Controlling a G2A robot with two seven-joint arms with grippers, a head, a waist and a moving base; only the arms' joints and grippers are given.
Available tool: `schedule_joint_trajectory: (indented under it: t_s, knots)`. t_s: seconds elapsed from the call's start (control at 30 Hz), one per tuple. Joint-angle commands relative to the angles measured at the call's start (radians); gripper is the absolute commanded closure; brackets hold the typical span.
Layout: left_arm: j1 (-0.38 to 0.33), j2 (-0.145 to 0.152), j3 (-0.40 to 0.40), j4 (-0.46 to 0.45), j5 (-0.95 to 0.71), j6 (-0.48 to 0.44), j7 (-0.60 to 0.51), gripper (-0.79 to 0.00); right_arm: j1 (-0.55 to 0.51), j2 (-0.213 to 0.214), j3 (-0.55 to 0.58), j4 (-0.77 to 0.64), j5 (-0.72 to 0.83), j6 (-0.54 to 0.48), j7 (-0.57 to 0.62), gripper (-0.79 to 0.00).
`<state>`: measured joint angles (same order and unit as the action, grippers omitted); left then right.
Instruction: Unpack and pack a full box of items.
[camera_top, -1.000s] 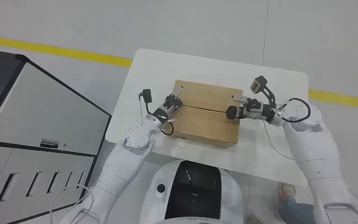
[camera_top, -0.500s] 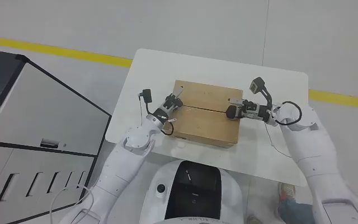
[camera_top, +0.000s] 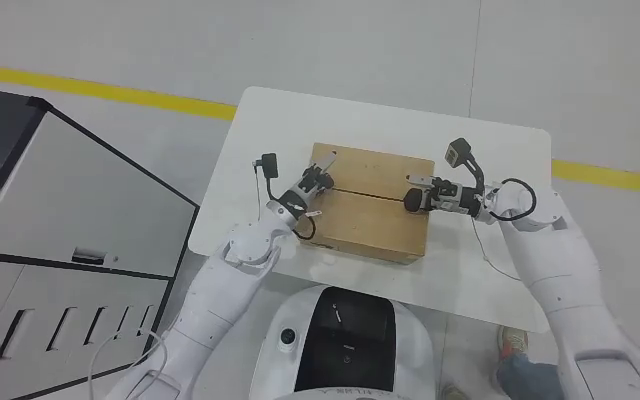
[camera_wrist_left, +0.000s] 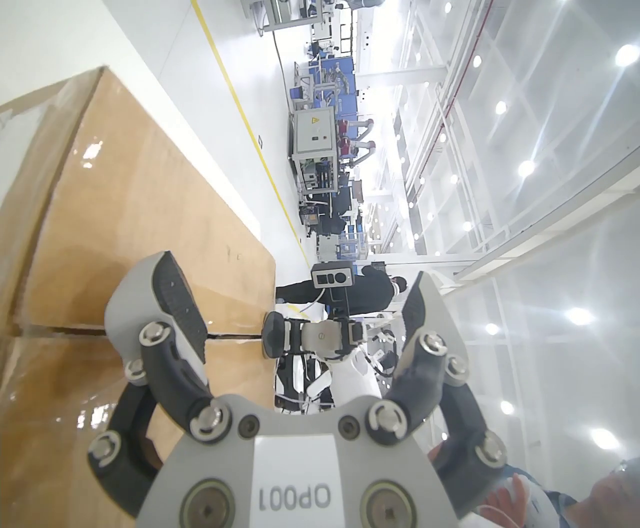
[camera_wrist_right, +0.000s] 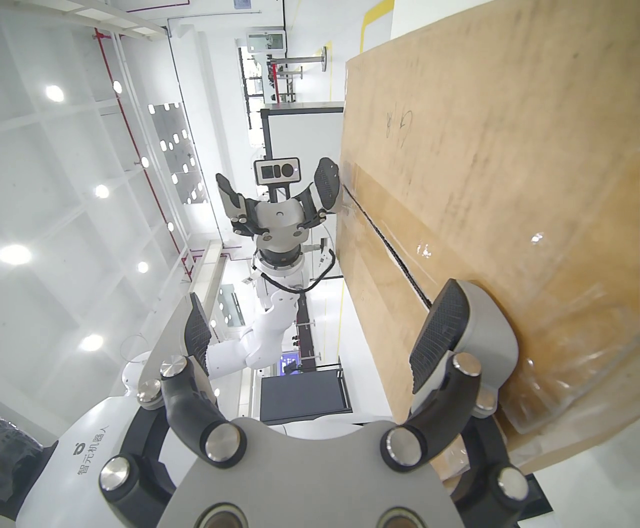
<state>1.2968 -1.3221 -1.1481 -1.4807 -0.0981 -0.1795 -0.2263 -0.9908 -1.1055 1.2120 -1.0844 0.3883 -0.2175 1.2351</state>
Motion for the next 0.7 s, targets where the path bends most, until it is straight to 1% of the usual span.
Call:
schedule_joint_trajectory:
  t_s: [0.0,0.1,0.2,0.3,0.37,0.57,0.67]
  knots:
    - [0.015,0.005,-0.022,-0.042,0.023,0.004,0.013,-0.785,0.000,0.000,0.000,0.000,0.000,0.000,0.000,-0.785]
    - [0.054,0.016,-0.084,-0.132,0.051,0.014,0.026,-0.785,0.000,0.000,0.000,0.000,0.000,0.000,0.000,-0.785]
    - [0.116,0.033,-0.185,-0.229,0.088,0.036,0.040,-0.785,0.000,0.000,0.000,0.000,0.000,0.000,0.000,-0.785]
    - [0.185,0.050,-0.294,-0.296,0.192,0.103,0.078,-0.785,0.000,0.000,0.000,0.000,0.000,0.000,0.000,-0.785]
    - [0.229,0.055,-0.334,-0.333,0.189,0.130,0.073,-0.785,0.000,0.000,0.000,0.000,0.000,0.000,0.000,-0.785]
    - [0.235,0.054,-0.337,-0.340,0.169,0.129,0.066,-0.785,0.000,0.000,0.000,0.000,0.000,0.000,0.000,-0.785]
    - [0.249,0.055,-0.311,-0.346,0.180,0.116,0.029,-0.785,0.000,0.000,0.000,0.000,0.000,0.000,0.000,-0.785]
